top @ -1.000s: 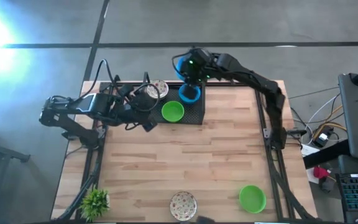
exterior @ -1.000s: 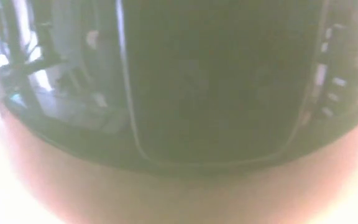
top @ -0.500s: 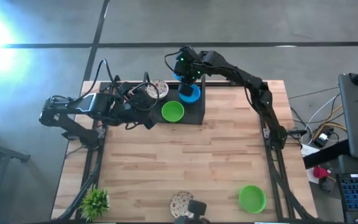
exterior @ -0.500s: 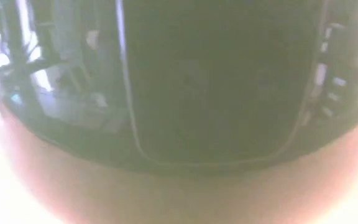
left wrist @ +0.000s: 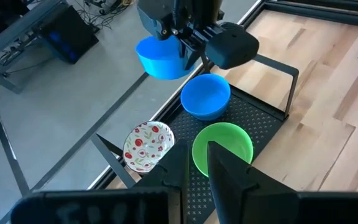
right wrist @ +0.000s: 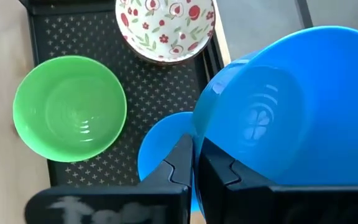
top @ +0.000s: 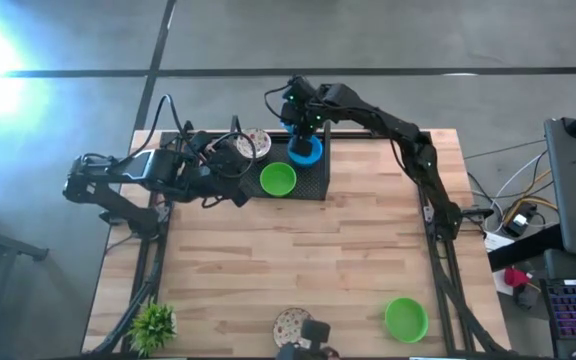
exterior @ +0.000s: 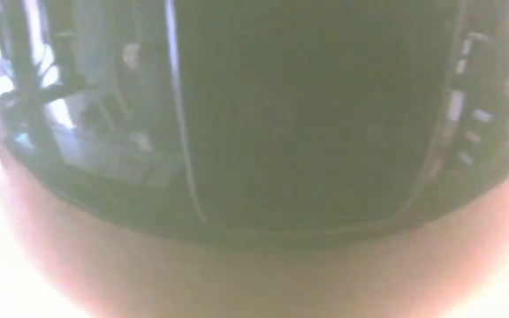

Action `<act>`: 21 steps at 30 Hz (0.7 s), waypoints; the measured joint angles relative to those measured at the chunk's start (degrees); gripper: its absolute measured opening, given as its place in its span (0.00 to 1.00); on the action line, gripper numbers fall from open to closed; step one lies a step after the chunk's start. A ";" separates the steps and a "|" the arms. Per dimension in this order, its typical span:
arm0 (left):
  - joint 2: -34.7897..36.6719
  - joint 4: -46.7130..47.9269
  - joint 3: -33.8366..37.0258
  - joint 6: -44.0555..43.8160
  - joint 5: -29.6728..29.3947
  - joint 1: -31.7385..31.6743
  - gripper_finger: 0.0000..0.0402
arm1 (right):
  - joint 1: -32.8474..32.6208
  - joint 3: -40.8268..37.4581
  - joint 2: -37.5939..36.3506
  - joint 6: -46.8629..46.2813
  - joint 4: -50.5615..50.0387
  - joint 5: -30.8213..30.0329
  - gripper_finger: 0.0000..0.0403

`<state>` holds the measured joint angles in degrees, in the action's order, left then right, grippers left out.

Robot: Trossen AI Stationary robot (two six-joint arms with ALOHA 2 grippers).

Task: Pick & Place Mini bowls
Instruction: Stack the blue bowl on top of the blue bowls on the shelf

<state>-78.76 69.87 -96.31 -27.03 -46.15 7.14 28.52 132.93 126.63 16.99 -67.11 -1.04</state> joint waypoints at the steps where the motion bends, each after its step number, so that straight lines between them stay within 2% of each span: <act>1: 0.00 0.00 0.00 0.00 0.00 0.00 0.13 | -0.01 -0.64 0.00 0.00 0.03 0.00 0.02; 14: 0.02 -0.02 0.02 0.00 -0.04 0.04 0.13 | 0.01 -15.40 0.02 1.21 6.39 -0.02 0.02; 21: 0.02 -0.02 0.02 0.00 -0.04 0.04 0.13 | 0.01 -20.01 0.03 1.22 6.35 -0.05 0.02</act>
<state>-78.74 69.84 -96.29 -27.03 -46.19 7.18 28.53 112.92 126.66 18.22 -60.77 -1.09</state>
